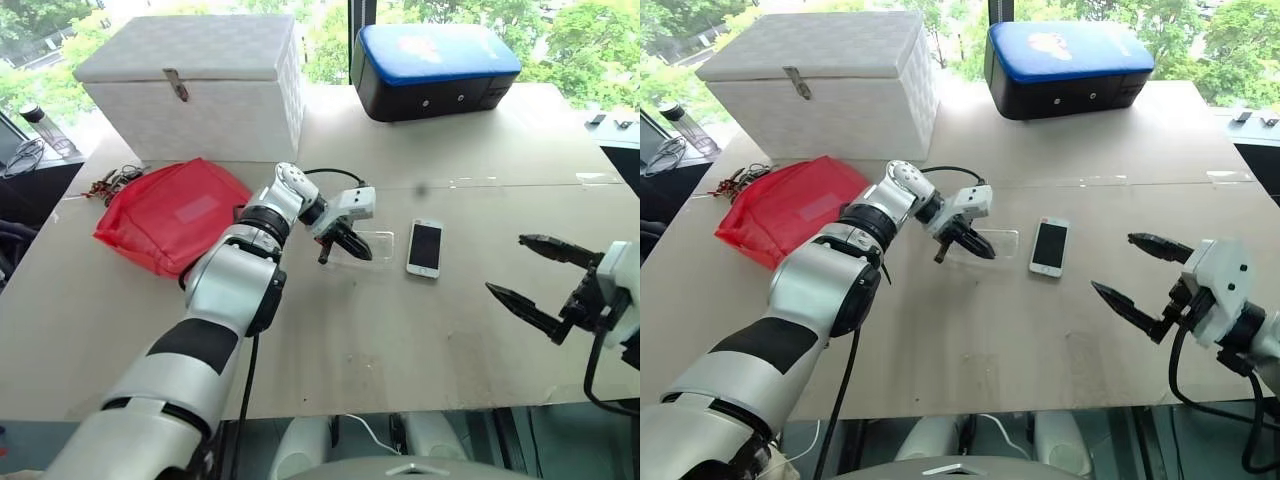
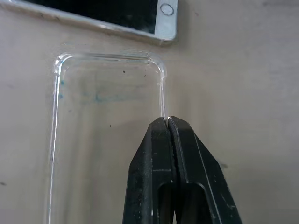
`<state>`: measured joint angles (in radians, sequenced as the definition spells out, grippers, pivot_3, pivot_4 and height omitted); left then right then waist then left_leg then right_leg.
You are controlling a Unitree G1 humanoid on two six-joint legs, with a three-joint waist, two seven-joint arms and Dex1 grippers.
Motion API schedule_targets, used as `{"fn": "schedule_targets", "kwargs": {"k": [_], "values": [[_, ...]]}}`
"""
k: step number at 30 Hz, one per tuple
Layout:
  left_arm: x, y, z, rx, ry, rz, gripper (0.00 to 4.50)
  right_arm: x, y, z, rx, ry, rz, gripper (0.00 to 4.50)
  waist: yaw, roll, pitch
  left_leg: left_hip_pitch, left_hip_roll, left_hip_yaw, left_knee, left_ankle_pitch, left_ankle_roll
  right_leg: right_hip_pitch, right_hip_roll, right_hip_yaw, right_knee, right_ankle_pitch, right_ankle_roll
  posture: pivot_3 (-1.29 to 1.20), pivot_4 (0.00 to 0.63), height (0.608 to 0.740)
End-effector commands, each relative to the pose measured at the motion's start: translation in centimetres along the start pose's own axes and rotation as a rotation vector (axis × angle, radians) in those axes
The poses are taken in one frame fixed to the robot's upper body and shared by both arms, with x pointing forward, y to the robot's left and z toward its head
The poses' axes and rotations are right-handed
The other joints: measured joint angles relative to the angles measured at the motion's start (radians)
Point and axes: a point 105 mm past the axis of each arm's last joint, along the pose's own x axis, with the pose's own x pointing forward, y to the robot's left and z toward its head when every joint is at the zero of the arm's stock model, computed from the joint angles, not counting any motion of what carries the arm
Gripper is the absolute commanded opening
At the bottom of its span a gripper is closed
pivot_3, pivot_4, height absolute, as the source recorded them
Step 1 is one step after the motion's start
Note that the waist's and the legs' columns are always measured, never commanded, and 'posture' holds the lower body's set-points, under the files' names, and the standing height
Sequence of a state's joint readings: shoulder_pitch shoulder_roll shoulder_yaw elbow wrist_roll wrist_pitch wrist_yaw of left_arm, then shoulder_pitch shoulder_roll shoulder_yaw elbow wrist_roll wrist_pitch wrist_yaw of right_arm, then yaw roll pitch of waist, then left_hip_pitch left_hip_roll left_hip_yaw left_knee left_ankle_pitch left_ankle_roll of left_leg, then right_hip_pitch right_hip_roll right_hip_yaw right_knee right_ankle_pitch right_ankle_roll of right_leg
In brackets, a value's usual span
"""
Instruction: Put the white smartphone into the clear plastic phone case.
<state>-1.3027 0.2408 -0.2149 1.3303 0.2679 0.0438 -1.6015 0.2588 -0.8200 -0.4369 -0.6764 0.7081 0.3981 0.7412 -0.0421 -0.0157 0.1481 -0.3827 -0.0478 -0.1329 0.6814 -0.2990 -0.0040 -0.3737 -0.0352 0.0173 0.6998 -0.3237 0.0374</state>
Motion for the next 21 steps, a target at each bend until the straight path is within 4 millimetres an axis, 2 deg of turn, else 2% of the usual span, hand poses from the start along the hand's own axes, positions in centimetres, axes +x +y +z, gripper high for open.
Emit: {"fn": "schedule_targets", "kwargs": {"k": [1,6,12,16,19,21], "values": [[-0.4,-0.1,-0.2,-0.042,-0.026,0.010,0.01,0.4,0.7,0.1,-0.013,-0.003,0.044,4.50,0.001,0.000,0.000,0.000,0.000,0.000,0.000,0.000,0.000,0.000,0.000,0.000,0.000,0.000,0.000,0.00,0.150,0.740],[1.0,-1.3,-1.5,-0.076,-0.051,0.029,0.01,1.0,1.3,-0.6,-0.002,0.015,0.052,4.50,0.000,0.000,0.000,0.000,0.001,0.000,0.001,0.000,0.000,0.000,-0.001,0.001,0.000,0.000,0.000,0.00,0.150,0.740],[2.6,-3.6,-1.4,-0.017,-0.051,0.047,0.01,1.3,1.7,-1.7,0.004,0.047,0.070,4.50,0.011,0.001,-0.001,-0.001,0.000,-0.003,0.002,0.000,0.000,0.001,-0.004,0.002,-0.001,0.000,0.000,0.00,0.150,0.740],[2.7,-4.5,-1.5,-0.022,-0.057,0.057,0.01,1.3,1.6,-2.3,0.001,0.066,0.076,4.50,0.010,0.001,-0.001,0.000,0.000,-0.003,0.001,0.000,0.000,0.001,-0.003,0.002,-0.001,0.000,0.000,0.00,0.150,0.740],[1.8,-4.9,-0.5,-0.064,-0.123,0.071,0.70,1.8,0.7,-2.9,0.008,0.087,0.019,4.50,0.007,0.001,-0.001,0.000,0.000,-0.003,0.001,0.000,0.000,0.001,-0.003,0.002,-0.001,0.000,0.000,0.00,0.150,0.740],[1.2,-5.3,-0.1,-0.086,-0.163,0.086,1.51,2.3,0.0,-3.5,0.010,0.113,-0.044,4.50,0.005,0.001,-0.001,0.000,0.000,-0.003,0.001,0.000,0.000,0.001,-0.003,0.003,-0.001,0.000,0.000,0.00,0.150,0.740]]}}
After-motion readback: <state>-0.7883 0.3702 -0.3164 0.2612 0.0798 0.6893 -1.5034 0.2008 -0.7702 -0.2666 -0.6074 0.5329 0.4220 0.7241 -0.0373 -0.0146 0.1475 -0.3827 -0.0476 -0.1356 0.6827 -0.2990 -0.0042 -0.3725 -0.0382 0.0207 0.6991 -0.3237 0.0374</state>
